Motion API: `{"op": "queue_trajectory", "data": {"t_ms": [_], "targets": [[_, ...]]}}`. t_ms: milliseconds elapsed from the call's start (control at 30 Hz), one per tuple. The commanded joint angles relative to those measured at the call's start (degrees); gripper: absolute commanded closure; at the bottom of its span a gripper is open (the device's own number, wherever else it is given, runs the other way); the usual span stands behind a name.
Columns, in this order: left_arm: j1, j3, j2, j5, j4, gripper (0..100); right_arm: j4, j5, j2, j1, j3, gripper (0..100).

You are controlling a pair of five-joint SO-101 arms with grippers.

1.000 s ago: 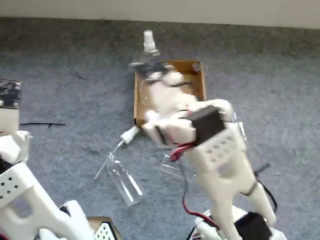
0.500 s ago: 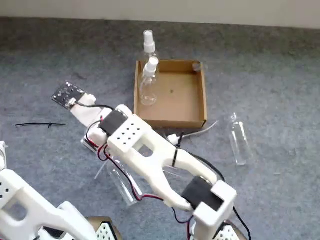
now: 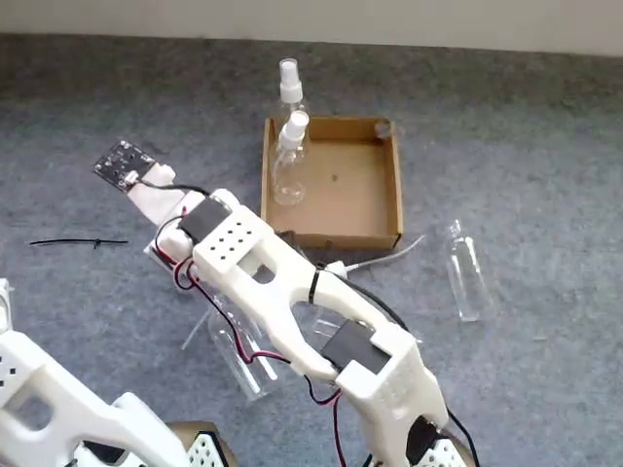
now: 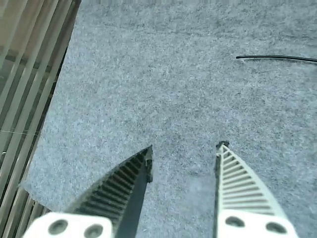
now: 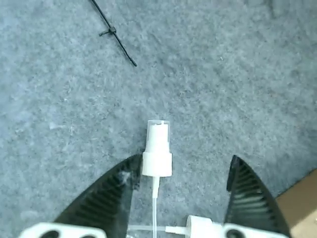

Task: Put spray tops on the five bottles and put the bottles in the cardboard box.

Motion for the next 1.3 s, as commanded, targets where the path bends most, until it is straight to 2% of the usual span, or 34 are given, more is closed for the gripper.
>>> {"op": "queue_trajectory", "data": {"t_ms": [0,267,400,600,767,900,1067,1267], "targets": [[-0.66,-0.31,-1.10,-0.18,-1.05,80,9.98,-0.44,-1.10,0.31,-10.07,76.0],[2.42,-0.40,-1.10,-0.18,3.69,80,39.08,0.79,-1.01,2.86,-31.43,76.0],[4.62,-0.75,-1.10,0.00,6.42,80,39.16,4.48,-4.53,6.29,-32.75,76.0],[11.91,-0.57,-1.10,0.97,10.81,80,39.16,7.38,-19.38,13.23,-13.14,76.0],[21.05,-0.57,-0.66,11.96,11.52,80,39.08,12.84,-35.74,23.78,7.08,76.0],[28.35,-0.40,-0.48,21.10,11.25,80,35.30,22.33,-44.97,36.79,20.26,76.0],[36.09,-0.75,1.45,29.71,11.16,80,25.80,32.97,-48.22,51.12,34.59,76.0],[40.22,-4.18,14.20,34.02,10.46,80,16.66,33.67,-48.84,59.65,44.18,76.0]]}}
